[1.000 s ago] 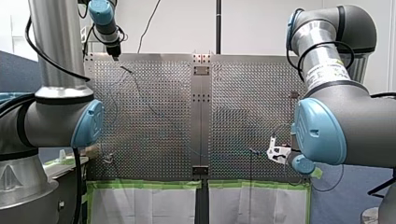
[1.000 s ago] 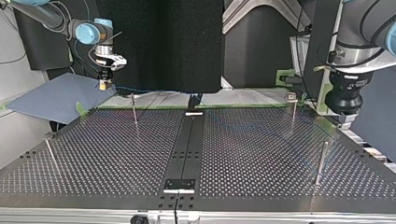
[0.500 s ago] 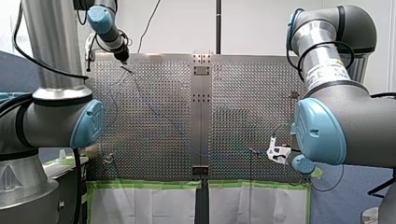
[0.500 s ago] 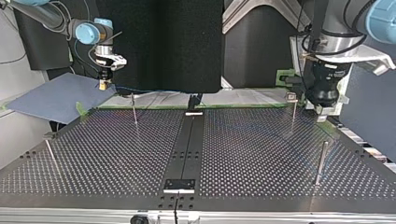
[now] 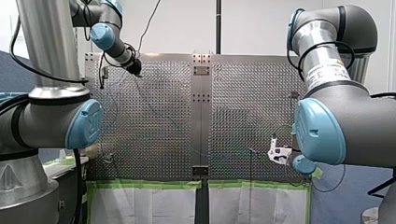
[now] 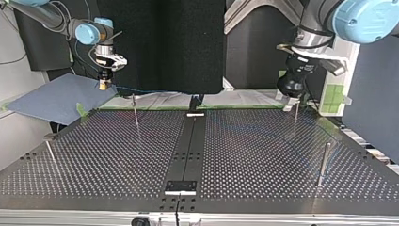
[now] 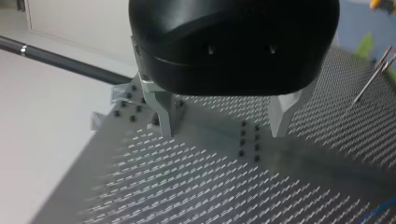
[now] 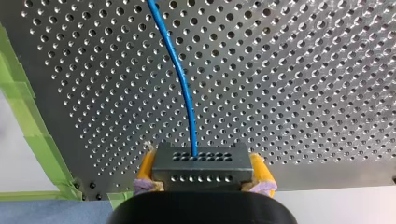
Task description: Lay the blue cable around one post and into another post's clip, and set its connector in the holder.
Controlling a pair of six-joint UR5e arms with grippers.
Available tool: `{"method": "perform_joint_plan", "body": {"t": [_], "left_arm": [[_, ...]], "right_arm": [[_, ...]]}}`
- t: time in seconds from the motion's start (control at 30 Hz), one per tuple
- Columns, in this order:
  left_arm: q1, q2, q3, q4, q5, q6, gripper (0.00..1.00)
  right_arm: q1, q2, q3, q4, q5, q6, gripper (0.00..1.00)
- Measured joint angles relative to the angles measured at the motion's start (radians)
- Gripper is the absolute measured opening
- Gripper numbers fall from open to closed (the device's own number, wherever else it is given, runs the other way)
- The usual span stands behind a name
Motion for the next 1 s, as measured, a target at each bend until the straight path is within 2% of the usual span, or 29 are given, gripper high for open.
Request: {"method": "perform_joint_plan", "body": {"t": [0.13,0.23,0.33,0.47,0.63,0.83,1.0], "left_arm": [[-0.028,-0.034,-0.036,0.035,0.032,-0.01,1.0],[-0.053,-0.06,-0.062,0.062,0.03,-0.002,1.0],[-0.082,-0.089,-0.089,0.091,0.008,0.001,1.0],[-0.123,-0.13,-0.104,0.132,-0.031,-0.026,1.0],[-0.168,-0.174,-0.106,0.177,-0.075,-0.061,1.0],[-0.221,-0.228,-0.113,0.23,-0.129,-0.069,1.0],[-0.264,-0.271,-0.145,0.273,-0.172,-0.078,1.0]], "right_arm": [[-0.003,0.0,0.0,0.005,0.0,-0.011,0.0],[-0.005,0.0,0.0,0.007,-0.001,-0.019,0.0],[-0.006,0.0,0.0,0.011,-0.001,-0.027,0.0],[-0.007,0.0,0.0,0.017,-0.001,-0.035,0.0],[-0.007,0.0,0.0,0.012,-0.001,-0.033,0.0],[-0.007,0.0,-0.001,0.014,-0.004,-0.031,0.0],[-0.006,0.0,-0.001,0.021,-0.004,-0.03,0.0]]}}
